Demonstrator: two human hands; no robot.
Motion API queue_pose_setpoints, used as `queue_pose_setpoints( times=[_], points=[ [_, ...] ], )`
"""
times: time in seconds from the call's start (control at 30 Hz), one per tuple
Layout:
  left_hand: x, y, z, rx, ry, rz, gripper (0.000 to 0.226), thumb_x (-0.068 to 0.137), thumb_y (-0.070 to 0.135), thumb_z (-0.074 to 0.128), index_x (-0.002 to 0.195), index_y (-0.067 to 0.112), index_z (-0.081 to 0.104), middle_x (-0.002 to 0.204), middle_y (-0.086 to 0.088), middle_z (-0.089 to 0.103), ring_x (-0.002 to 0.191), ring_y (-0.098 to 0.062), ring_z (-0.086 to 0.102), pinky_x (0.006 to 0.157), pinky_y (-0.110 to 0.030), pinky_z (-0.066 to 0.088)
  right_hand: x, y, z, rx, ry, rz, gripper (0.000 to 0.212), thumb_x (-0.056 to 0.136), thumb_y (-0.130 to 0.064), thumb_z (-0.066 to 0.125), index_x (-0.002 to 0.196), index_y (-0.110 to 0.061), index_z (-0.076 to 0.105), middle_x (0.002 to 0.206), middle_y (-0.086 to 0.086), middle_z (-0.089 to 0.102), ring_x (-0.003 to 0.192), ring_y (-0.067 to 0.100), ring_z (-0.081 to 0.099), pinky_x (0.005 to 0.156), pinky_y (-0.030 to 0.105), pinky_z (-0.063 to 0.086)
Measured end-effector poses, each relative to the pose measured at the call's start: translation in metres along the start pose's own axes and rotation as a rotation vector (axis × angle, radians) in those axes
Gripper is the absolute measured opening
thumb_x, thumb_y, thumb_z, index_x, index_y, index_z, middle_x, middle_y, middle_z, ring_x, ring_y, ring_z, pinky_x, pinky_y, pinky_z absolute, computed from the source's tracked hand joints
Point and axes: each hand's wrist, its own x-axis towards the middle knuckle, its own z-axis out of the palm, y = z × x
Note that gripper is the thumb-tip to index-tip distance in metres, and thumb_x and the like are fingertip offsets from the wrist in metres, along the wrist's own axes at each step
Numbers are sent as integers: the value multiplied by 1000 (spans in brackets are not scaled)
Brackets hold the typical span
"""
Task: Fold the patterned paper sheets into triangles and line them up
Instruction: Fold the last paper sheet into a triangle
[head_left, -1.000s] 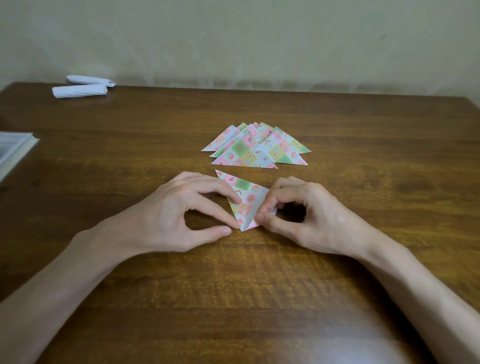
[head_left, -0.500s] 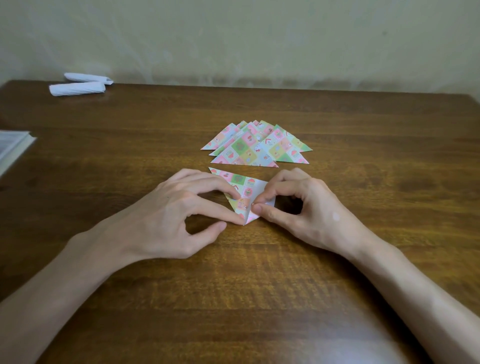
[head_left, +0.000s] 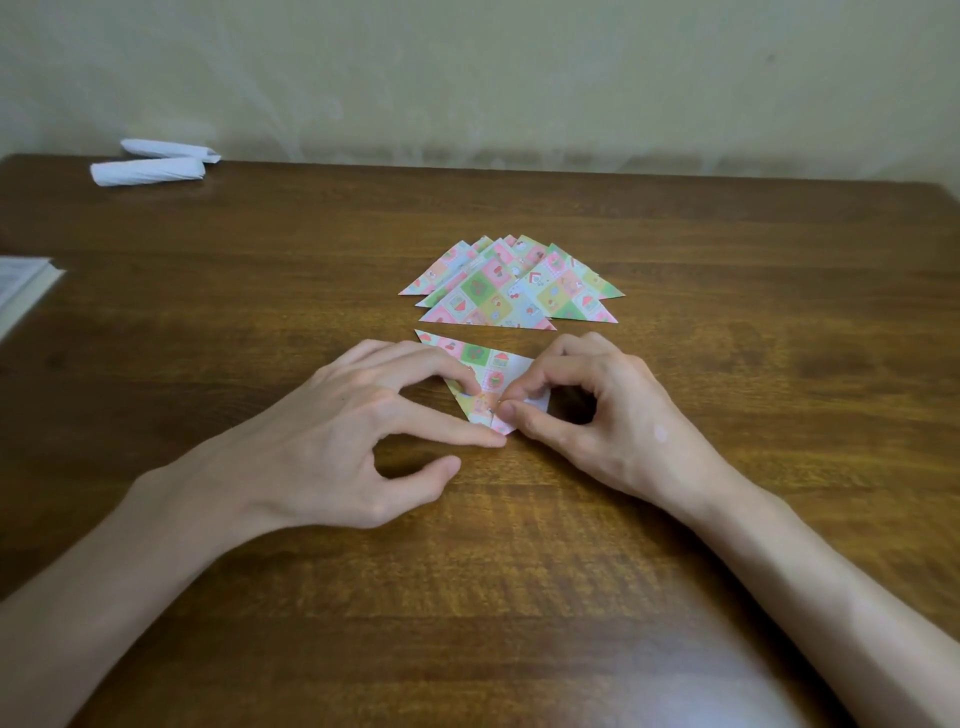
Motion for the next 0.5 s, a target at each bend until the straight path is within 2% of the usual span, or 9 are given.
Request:
queue_pose_setpoints(
  times=[0.13, 0.4, 0.5],
  points=[
    [0, -1, 2, 0, -10, -8, 41, 94, 41, 63, 131, 60, 61, 141, 23, 49, 139, -6, 43, 112, -42, 35, 0, 0, 1, -2, 4, -1, 5, 90, -44, 77, 90, -39, 76, 93, -18, 63, 98, 7, 56, 83, 18, 40],
    [-1, 0, 0, -28, -58, -21, 41, 95, 44, 60, 131, 63, 58, 144, 25, 43, 143, -7, 36, 116, -41, 30, -1, 1, -1, 45, 25, -5, 13, 88, -49, 75, 94, -38, 75, 93, -16, 68, 99, 9, 59, 86, 31, 48],
    [-1, -1, 0, -30, -72, -25, 42, 95, 45, 59, 132, 65, 56, 145, 26, 41, 145, -7, 34, 116, -42, 29, -2, 3, -2, 40, 20, 9, 12, 86, -48, 80, 90, -37, 76, 95, -19, 64, 104, 8, 57, 87, 20, 41]
  ],
)
